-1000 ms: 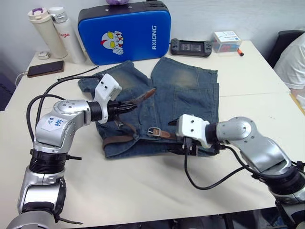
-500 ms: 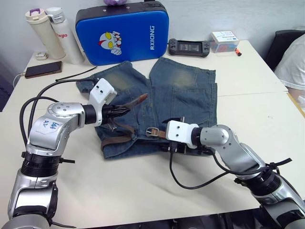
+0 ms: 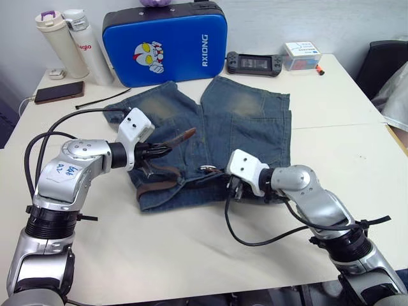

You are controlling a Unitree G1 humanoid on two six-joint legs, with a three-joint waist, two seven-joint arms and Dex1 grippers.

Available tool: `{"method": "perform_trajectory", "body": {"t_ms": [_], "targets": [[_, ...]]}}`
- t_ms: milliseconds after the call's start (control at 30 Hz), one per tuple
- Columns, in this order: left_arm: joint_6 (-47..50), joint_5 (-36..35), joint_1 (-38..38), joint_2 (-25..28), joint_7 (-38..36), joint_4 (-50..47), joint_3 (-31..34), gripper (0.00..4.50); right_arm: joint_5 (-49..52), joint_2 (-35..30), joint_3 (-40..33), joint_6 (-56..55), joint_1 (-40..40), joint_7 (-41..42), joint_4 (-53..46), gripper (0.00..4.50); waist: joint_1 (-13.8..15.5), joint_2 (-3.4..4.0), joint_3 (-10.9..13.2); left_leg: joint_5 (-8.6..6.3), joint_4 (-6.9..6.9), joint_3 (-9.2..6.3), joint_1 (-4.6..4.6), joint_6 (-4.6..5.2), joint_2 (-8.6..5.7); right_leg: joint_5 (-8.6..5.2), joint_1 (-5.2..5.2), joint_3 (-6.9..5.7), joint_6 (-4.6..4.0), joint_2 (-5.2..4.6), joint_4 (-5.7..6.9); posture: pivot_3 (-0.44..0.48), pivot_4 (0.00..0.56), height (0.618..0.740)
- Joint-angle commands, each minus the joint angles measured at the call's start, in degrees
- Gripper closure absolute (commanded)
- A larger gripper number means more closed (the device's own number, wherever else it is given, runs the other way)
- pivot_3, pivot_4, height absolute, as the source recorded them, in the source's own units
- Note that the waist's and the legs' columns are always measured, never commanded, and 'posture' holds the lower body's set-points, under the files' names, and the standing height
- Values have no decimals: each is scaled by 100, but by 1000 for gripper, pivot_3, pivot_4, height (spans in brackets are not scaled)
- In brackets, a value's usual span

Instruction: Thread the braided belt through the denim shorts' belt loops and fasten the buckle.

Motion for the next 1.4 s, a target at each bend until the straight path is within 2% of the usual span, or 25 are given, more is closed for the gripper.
{"method": "perform_trajectory", "body": {"t_ms": [33, 200, 333, 433, 633, 1400], "targets": [[-43, -10, 35, 124, -63, -182, 74, 4500, 60, -31, -169, 29, -65, -44, -161, 4473, 5, 0, 0, 0, 0, 0, 0, 0, -1, 0, 0, 0, 0, 0, -1, 0, 150, 664], [422, -201, 156, 83, -42, -513, 33, 4500, 21, 249, -340, 184, -77, -525, -9, 4472, -5, 0, 0, 0, 0, 1, 0, 0, -1, 0, 0, 1, 0, -1, 0, 0, 150, 664], [860, -251, 281, 83, 64, -884, -151, 4500, 251, 783, -639, 902, -107, -965, -87, 4473, -10, 0, 0, 0, -1, 1, 0, 0, 0, 0, -1, 2, 0, -1, 4, 0, 150, 664], [989, -8, 256, 356, 80, -993, -473, 4500, 437, 1319, -995, 1659, -108, -1390, -197, 4473, -14, 0, 0, 0, 0, -1, 0, 0, 0, 0, 0, 1, 0, 0, 4, 0, 150, 664], [1027, 59, 192, 420, 116, -902, -636, 4500, 602, 1733, -1303, 2337, -181, -1858, -340, 4473, -87, 2, -3, 0, -6, -4, 5, 0, -2, 0, -2, 4, 0, 1, 20, 0, 150, 664], [1045, 82, -261, -637, 668, -629, -675, 4500, 1164, 1754, -1102, 2675, -220, -2158, -761, 4473, -127, 2, -3, 0, -7, -4, 4, 0, -5, 0, -7, 5, 0, -1, 38, 0, 150, 664]]}}
